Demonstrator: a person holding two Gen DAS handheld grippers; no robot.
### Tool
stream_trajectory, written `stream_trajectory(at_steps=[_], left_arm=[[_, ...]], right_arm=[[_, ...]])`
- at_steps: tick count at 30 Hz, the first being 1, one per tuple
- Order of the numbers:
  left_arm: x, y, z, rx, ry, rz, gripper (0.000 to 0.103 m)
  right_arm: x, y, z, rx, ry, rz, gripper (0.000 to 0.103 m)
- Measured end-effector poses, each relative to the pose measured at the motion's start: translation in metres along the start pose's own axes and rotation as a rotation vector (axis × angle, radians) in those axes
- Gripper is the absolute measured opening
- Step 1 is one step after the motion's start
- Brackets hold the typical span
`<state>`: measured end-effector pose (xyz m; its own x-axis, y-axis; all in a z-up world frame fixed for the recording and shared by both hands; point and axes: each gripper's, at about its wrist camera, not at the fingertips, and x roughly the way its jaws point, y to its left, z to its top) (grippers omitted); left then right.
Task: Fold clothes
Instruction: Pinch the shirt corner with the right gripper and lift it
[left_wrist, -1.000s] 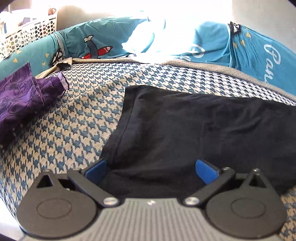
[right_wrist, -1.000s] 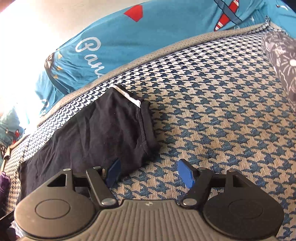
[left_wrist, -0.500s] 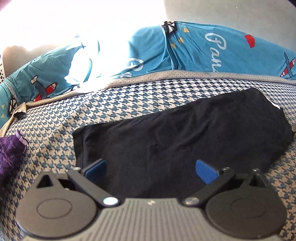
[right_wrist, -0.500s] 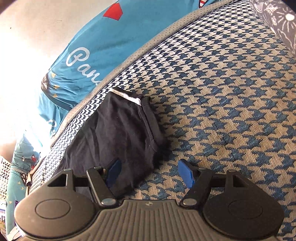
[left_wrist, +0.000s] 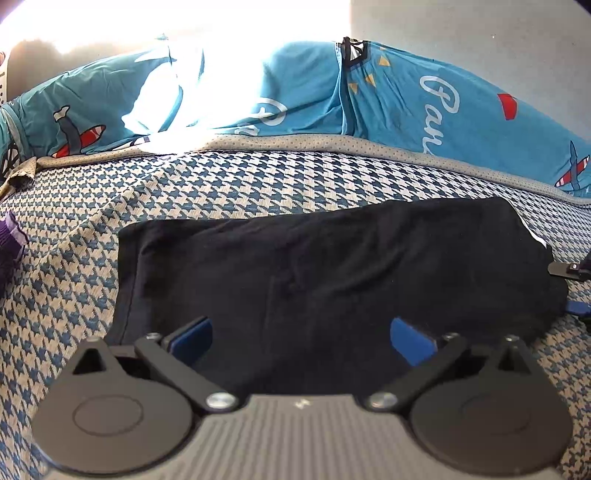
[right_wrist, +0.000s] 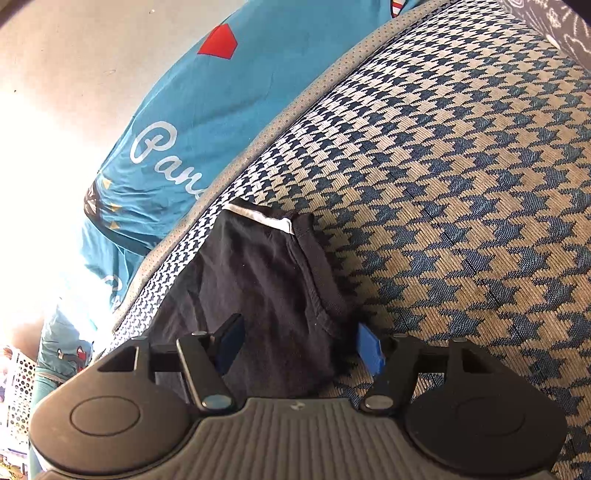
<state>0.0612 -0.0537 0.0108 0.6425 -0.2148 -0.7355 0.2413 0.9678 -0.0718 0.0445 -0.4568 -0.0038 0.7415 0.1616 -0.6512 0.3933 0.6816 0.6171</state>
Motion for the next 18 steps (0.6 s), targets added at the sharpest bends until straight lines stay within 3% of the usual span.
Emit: stream_trajectory(at_steps=[7, 18], left_arm=[[0.004, -0.002, -0.001, 0.014, 0.007, -0.004, 0.103], [0.01, -0.004, 0.001, 0.003, 0.019, 0.002, 0.103]], right_arm=[[0.007, -0.005, 0.008, 0.024, -0.041, 0.004, 0.048], [0.017, -0.007, 0.02, 0.014, -0.049, 0.045, 0.046]])
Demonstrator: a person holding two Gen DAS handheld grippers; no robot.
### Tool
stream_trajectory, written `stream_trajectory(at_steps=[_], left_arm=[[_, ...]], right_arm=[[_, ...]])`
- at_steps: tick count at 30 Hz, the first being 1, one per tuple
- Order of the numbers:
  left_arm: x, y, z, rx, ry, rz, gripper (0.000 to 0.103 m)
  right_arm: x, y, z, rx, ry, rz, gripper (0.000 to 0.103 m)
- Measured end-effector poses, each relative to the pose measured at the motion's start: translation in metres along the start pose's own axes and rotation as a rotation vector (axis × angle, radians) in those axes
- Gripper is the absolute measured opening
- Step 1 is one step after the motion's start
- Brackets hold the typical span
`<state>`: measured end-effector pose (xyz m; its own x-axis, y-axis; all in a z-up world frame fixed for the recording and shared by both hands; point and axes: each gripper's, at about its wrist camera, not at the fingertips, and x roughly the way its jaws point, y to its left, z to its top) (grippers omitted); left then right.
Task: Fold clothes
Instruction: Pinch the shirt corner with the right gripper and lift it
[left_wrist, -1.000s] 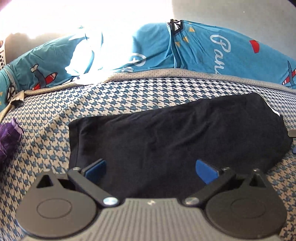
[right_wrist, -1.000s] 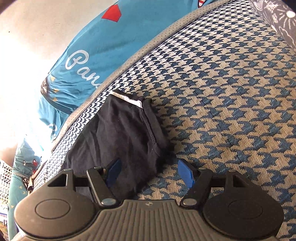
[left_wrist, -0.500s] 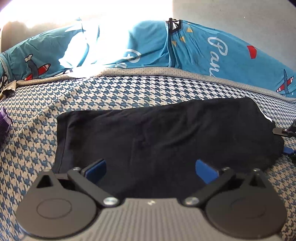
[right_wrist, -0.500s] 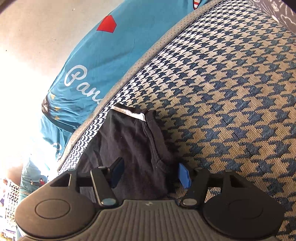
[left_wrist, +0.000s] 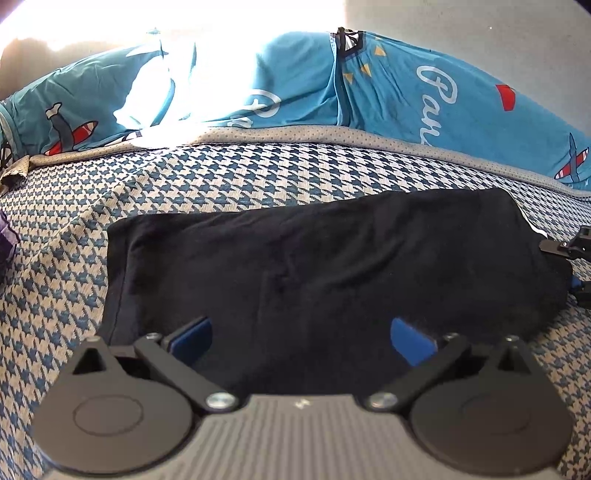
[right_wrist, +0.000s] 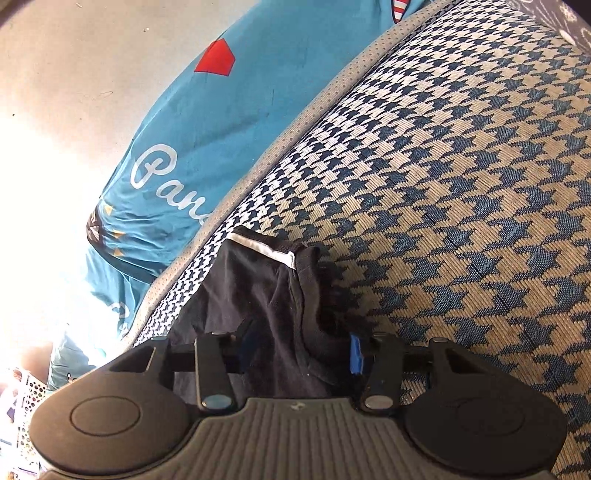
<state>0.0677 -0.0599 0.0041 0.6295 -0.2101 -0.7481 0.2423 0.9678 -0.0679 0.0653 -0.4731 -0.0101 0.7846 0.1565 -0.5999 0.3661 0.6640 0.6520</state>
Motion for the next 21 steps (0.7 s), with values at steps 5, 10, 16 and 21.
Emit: stream_trajectory(at_steps=[5, 10, 16, 21], left_arm=[[0.001, 0.001, 0.0, -0.002, 0.004, 0.006, 0.103], [0.001, 0.003, -0.001, -0.001, 0.006, 0.018, 0.103], [0.001, 0.01, 0.0, -0.024, 0.004, 0.031, 0.103], [0.0, 0.015, 0.001, -0.038, -0.004, 0.043, 0.103]], right_arm=[[0.003, -0.001, 0.001, -0.01, 0.0, -0.012, 0.021], [0.001, 0.007, 0.001, -0.037, -0.005, -0.012, 0.014], [-0.007, 0.05, -0.007, -0.242, -0.06, -0.032, 0.013], [-0.015, 0.098, -0.031, -0.512, -0.104, -0.014, 0.012]])
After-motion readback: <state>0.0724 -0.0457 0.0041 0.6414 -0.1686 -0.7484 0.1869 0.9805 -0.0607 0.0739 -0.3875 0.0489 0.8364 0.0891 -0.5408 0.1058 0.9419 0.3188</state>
